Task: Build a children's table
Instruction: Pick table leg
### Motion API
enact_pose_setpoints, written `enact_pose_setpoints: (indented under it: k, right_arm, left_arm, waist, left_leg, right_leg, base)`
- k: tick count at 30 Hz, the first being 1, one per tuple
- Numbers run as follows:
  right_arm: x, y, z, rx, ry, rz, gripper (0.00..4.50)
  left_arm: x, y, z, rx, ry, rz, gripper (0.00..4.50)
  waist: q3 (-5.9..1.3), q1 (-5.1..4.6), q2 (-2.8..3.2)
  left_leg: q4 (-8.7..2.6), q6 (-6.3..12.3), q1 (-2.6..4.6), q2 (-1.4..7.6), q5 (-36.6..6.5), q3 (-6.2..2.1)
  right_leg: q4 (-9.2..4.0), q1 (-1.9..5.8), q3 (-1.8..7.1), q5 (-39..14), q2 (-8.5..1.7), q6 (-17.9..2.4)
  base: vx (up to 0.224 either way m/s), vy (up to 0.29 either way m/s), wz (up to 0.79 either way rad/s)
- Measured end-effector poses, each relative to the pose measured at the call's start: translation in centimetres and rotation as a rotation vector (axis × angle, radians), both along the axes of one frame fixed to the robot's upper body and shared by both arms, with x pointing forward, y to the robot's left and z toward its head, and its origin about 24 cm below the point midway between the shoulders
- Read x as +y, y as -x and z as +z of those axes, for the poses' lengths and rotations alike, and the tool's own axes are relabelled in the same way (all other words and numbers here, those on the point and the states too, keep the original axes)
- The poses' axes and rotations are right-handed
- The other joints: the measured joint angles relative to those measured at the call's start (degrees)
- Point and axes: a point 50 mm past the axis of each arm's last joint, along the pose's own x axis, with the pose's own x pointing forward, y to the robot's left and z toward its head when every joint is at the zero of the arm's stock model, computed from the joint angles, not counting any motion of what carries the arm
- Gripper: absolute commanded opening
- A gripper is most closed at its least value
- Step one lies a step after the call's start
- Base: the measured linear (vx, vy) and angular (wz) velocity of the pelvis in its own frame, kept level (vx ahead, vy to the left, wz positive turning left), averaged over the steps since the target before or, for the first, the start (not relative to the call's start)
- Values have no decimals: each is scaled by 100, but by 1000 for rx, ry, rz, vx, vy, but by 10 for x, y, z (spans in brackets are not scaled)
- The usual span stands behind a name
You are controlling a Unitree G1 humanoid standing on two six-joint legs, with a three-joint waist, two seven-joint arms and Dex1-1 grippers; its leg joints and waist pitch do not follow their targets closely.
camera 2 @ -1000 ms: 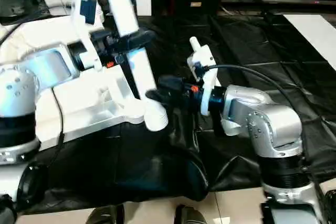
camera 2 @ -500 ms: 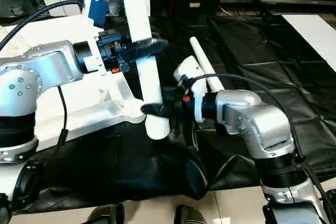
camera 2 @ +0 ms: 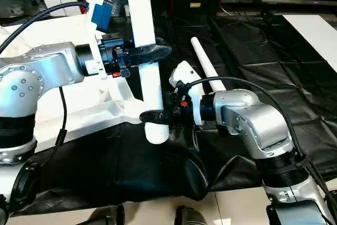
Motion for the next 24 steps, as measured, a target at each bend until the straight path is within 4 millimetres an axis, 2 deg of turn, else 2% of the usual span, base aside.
enact_pose_setpoints:
  k: [8,10,14,18,24]
  right_arm:
    - [1,0,-2,13,2,13,291]
    - [1,1,-2,14,1,16,264]
    - [1,1,-2,18,0,24,246]
    - [2,1,-3,22,1,25,200]
    - [1,1,-4,27,-1,21,189]
  left_arm:
    - [-3,1,-2,1,-11,-28,177]
    - [-3,2,-2,0,-11,-29,177]
    - [-3,2,-1,-1,-11,-29,177]
    - [-3,2,-2,-2,-12,-29,177]
    - [-3,2,-2,-3,-13,-30,177]
  waist:
    - [0,-1,0]
    - [0,-1,0]
    - [0,0,0]
    - [0,-1,0]
    - [0,-1,0]
  left_leg:
    - [0,0,0,2,0,0]
    - [0,0,0,3,0,0]
    - [0,0,0,3,0,0]
    - [0,0,0,4,0,0]
    - [0,0,0,4,0,0]
  right_leg:
    - [0,0,0,0,0,0]
    - [0,0,1,0,0,0]
    - [0,0,0,1,0,-1]
    - [0,0,0,1,0,-1]
    - [0,0,0,1,0,-2]
  base:
    - [0,0,0]
    - [0,0,0]
    - [0,0,0]
    - [0,0,0]
    - [0,0,0]
